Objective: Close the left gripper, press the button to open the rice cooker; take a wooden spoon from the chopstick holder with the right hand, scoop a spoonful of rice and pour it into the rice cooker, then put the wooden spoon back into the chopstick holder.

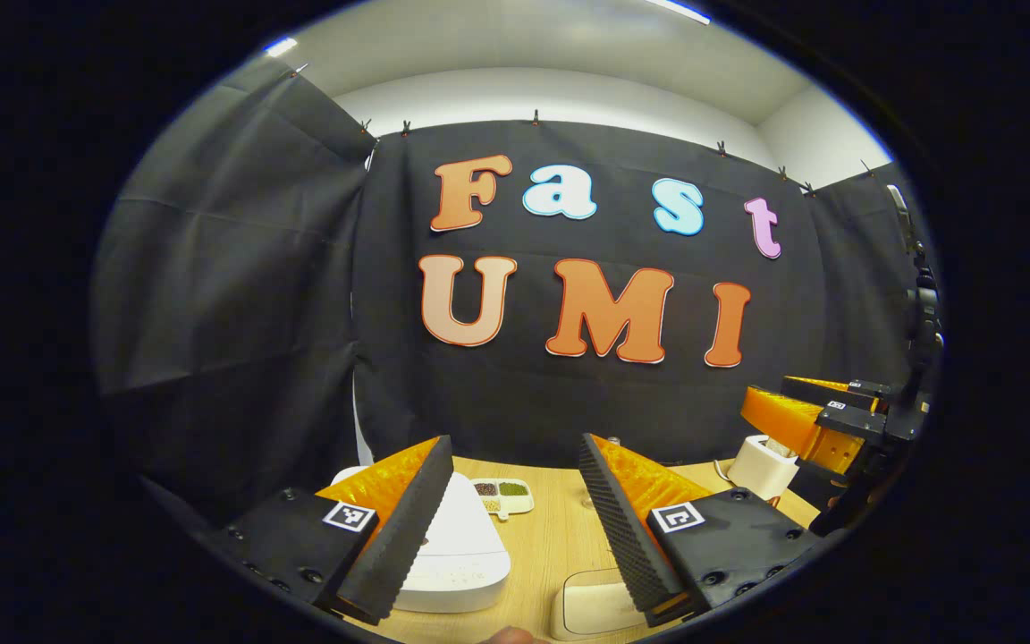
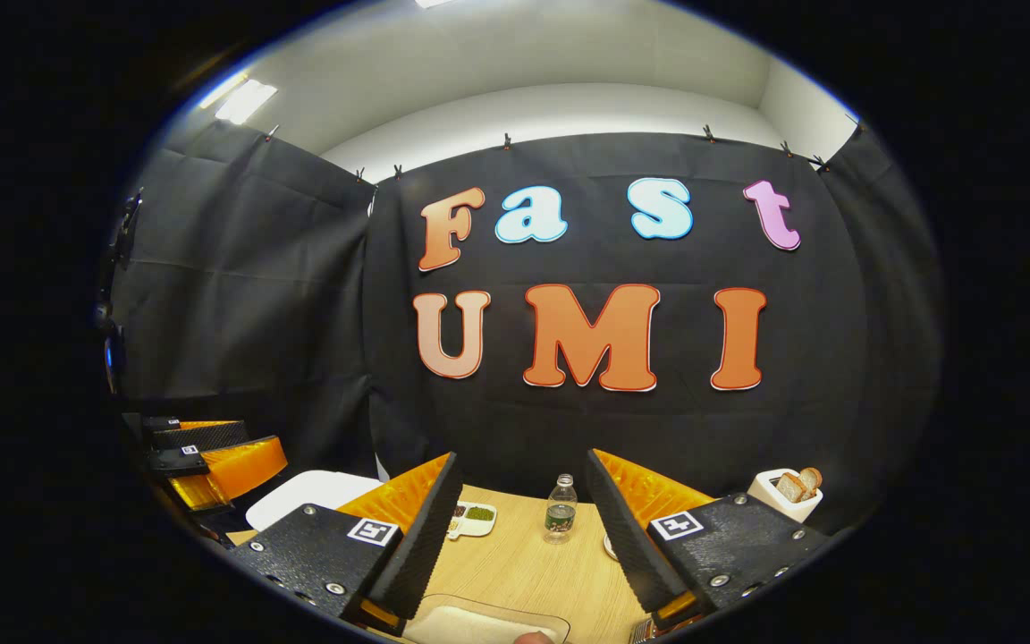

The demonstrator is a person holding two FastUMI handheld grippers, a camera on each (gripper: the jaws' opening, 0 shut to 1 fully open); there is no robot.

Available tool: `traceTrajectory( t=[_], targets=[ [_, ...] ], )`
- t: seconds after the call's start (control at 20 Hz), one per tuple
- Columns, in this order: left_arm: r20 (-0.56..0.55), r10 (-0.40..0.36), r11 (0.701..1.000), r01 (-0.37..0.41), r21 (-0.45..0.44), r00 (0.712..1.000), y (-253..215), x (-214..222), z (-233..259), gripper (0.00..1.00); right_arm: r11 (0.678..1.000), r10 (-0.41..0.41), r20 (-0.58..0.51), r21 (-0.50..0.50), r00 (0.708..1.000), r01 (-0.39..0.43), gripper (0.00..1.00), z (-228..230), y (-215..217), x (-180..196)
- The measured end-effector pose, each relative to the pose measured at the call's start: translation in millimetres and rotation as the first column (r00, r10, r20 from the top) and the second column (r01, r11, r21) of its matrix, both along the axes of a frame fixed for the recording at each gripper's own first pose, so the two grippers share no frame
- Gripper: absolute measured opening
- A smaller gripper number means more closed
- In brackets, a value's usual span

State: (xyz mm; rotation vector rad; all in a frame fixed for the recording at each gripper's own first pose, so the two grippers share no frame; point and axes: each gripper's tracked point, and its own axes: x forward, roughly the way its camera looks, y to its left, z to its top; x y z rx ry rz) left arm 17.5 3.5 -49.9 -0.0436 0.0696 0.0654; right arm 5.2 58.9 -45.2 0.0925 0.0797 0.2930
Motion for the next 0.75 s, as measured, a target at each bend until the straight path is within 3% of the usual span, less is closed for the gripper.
traceTrajectory(
  t=[0.75],
  targets=[
    [0.112,-0.011,0.99,-0.005,0.139,0.994,-2.6,-8.7,22.8,0.97,1.0,-0.005,0.033,0.02,0.999,0.004,0.87,7.0,-7.8,-10.7]
  ],
)
